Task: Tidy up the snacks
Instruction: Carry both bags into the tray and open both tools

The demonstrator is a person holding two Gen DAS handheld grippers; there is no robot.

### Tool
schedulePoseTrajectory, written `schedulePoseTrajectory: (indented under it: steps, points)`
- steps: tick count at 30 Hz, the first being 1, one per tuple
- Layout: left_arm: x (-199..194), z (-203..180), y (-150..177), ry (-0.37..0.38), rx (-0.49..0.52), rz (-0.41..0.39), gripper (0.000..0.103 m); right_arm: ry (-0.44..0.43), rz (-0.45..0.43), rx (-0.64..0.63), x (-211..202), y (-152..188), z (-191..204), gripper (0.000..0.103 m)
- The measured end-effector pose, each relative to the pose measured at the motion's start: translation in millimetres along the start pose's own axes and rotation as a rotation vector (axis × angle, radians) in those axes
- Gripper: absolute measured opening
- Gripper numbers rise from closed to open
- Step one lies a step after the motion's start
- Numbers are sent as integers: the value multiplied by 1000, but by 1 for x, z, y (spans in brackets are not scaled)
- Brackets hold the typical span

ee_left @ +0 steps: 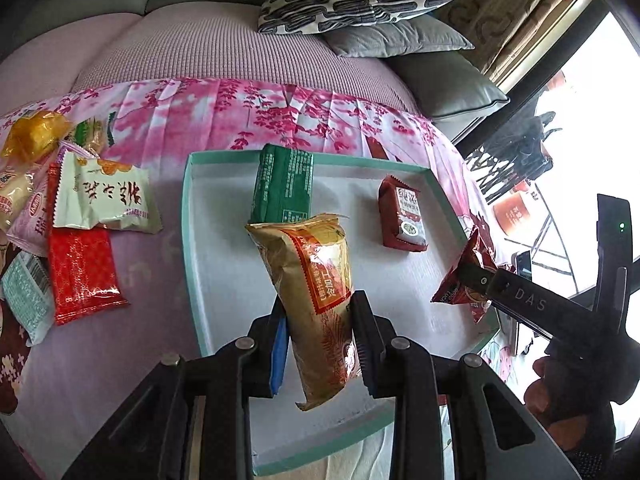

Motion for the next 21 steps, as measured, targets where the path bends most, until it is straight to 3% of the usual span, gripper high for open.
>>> schedulePoseTrajectory:
  steps: [7,15,17,21]
  points:
    - [11,0,5,-18,23,32,33,9,26,-1,8,4,0,60]
    - [1,2,1,-56,43,13,58,10,33,-2,9,5,1,60]
    - [-2,5,-1,-71,39,4,68,10,39,-3,10,5,1,61]
    - [-9,18,-4,-123,14,-13,76,-7,53,-2,13,7,3,74]
Point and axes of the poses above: each gripper's, at about its wrist camera, not at the fingertips, and x roughly the way its jaws point, z to its left, y to its underside, the point moved 7 cm from there along x, roughly the way its jaws point, and after that the axes turned 11 degrees about x, right-handed, at the moved point
